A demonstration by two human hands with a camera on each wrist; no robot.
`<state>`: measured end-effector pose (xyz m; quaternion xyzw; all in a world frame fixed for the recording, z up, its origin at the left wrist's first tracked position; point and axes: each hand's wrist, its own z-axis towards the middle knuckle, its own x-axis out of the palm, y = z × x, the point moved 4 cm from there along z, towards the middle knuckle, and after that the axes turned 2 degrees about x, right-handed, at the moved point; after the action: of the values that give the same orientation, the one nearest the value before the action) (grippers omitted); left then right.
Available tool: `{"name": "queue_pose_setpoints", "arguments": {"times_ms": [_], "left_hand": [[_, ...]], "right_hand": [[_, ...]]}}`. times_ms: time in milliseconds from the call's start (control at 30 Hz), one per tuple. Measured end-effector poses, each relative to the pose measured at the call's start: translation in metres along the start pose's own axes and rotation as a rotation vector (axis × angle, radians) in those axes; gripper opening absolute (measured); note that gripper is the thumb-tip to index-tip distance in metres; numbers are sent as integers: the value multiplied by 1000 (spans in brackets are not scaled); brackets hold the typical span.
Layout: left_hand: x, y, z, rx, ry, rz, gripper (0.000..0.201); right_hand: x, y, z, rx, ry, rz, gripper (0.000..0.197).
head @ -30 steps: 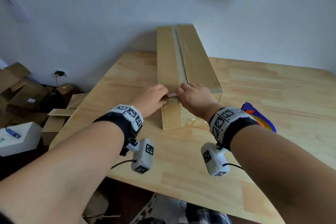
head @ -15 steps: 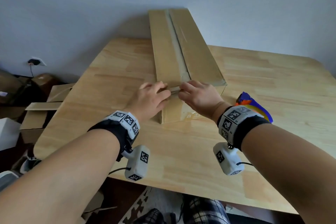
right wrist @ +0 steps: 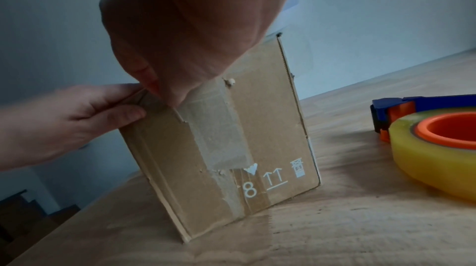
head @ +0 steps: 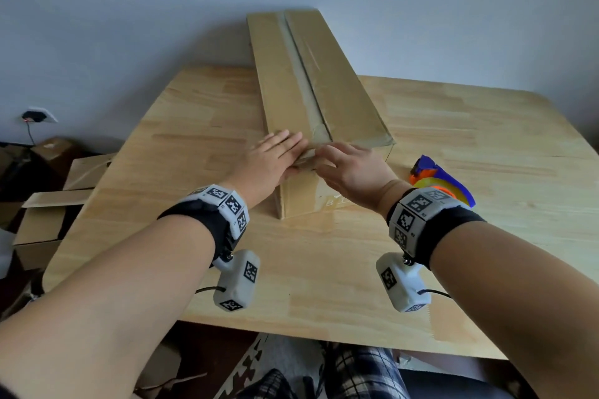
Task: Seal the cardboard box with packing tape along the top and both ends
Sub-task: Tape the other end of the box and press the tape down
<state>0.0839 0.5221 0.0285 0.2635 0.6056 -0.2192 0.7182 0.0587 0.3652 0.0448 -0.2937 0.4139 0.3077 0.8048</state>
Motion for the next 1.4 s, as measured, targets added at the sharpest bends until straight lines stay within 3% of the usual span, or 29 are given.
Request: {"name": "queue_pose_setpoints", "arguments": {"times_ms": [100, 233, 367, 467, 633, 767, 967, 1267, 1400], "left_hand": [[-5, -4, -1, -48, 81, 19, 58], [-18, -17, 18, -14, 63, -12, 78], [-11, -28, 42, -44, 122, -29, 58], [-1, -28, 42, -86, 116, 6, 60], [0, -28, 43, -84, 144, 38, 67], [-11, -35, 52, -42, 155, -45, 70], [-12, -47, 90, -29, 163, -173, 56], [-6, -58, 89, -33, 261, 38, 69], [-24, -67, 96, -22, 109, 11, 64]], "right_hand": [[-11, -11, -9, 85, 39, 30, 27], [-26, -36, -22, 383, 53, 5, 57], [-26, -51, -38, 617, 121, 26, 67], [-25, -56, -49, 744, 140, 74, 71], [-25, -64, -58, 833, 234, 121, 86], [-18, -75, -60, 962, 294, 275, 100], [-6, -81, -72, 1105, 253, 514, 97], [-2, -92, -93, 1198, 210, 647, 75], [-2, -94, -93, 1200, 194, 638, 64]]}}
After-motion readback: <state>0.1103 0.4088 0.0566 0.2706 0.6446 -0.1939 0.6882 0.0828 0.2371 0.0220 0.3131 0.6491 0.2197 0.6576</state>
